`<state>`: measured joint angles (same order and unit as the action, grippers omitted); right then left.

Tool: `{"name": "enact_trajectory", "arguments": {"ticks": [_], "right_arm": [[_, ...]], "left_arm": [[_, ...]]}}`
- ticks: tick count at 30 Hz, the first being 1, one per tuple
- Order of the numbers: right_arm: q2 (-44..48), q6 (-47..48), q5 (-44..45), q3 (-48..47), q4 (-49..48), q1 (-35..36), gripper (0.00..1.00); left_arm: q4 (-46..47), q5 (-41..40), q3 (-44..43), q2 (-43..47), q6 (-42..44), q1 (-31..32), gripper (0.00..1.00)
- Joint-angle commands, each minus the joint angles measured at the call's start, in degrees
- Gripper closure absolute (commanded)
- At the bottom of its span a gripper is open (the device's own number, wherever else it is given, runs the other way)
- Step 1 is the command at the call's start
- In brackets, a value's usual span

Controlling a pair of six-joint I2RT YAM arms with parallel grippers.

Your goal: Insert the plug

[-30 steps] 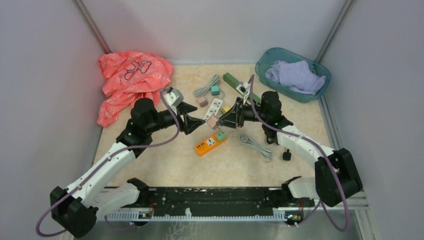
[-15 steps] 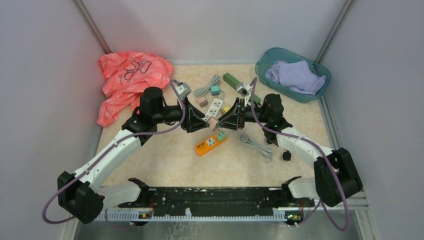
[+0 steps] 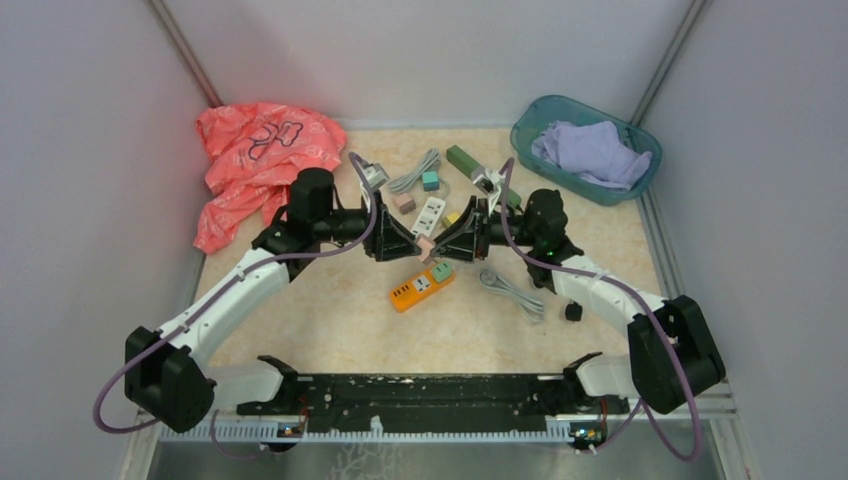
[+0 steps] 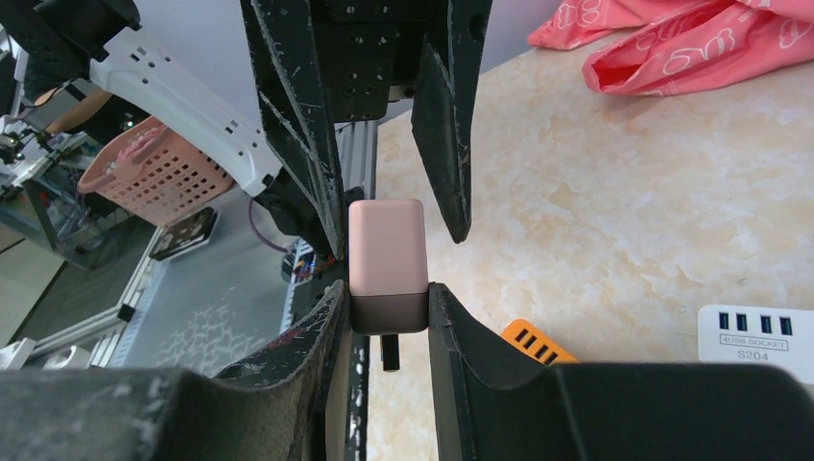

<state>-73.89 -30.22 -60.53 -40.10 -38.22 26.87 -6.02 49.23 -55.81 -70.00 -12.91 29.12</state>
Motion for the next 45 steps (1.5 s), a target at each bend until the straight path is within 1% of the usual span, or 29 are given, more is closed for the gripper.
{"name": "enact_trajectory", "arguments": {"ticks": [1,4,12,14,18,21,22,25,26,29,33,36,39,45], "right_arm": [[0.9,0.0,-1.4,-0.2,-5.2,1.2,1.0],[0.6,0.0,-1.3,-0.2,-5.6,1.6,1.0],[-0.1,-0.3,-0.8,-0.4,-6.4,2.1,1.0],[-0.1,-0.3,-0.6,-0.2,-6.7,2.1,1.0],[-0.1,-0.4,0.0,0.2,-7.3,2.2,1.0],[0.5,0.6,2.2,0.8,-6.0,2.2,0.94],[0.9,1.6,3.0,1.0,-4.6,2.2,0.89],[2.4,4.9,6.1,1.2,1.3,2.2,0.68],[3.0,5.9,7.2,1.2,3.1,2.1,0.64],[5.5,8.1,10.6,2.1,7.0,2.1,0.57],[9.5,9.5,17.5,5.0,9.1,2.1,0.47],[11.6,10.1,24.5,6.2,11.9,2.1,0.44],[12.6,10.2,29.9,7.3,14.4,2.0,0.43],[14.2,7.3,36.3,12.4,12.8,2.1,0.43]], "left_arm": [[2.4,4.5,-1.0,-0.7,-1.0,-0.2,0.46],[4.2,7.1,-0.5,-1.1,-1.5,-0.2,0.49],[4.4,9.7,0.1,-1.6,-1.5,-0.1,0.58],[4.1,10.0,0.2,-1.6,-1.2,-0.1,0.63],[2.9,10.0,0.1,-1.2,-0.2,-0.2,0.81],[0.5,8.0,-0.6,-0.8,1.6,-0.1,0.88],[-1.2,7.1,-1.0,-0.7,2.4,-0.2,0.9],[-5.2,3.9,-2.4,-0.9,4.8,0.0,0.95],[-6.7,2.3,-2.9,-1.0,5.6,-0.1,0.96],[-10.6,-1.4,-4.4,-1.5,7.9,0.1,1.0],[-14.1,-6.4,-5.9,-2.2,10.0,1.1,1.0],[-16.2,-10.5,-6.9,-3.3,11.1,2.8,1.0],[-17.6,-14.8,-7.2,-4.7,11.3,4.7,1.0],[-18.3,-22.0,-6.9,-7.5,11.3,8.2,1.0]]}}
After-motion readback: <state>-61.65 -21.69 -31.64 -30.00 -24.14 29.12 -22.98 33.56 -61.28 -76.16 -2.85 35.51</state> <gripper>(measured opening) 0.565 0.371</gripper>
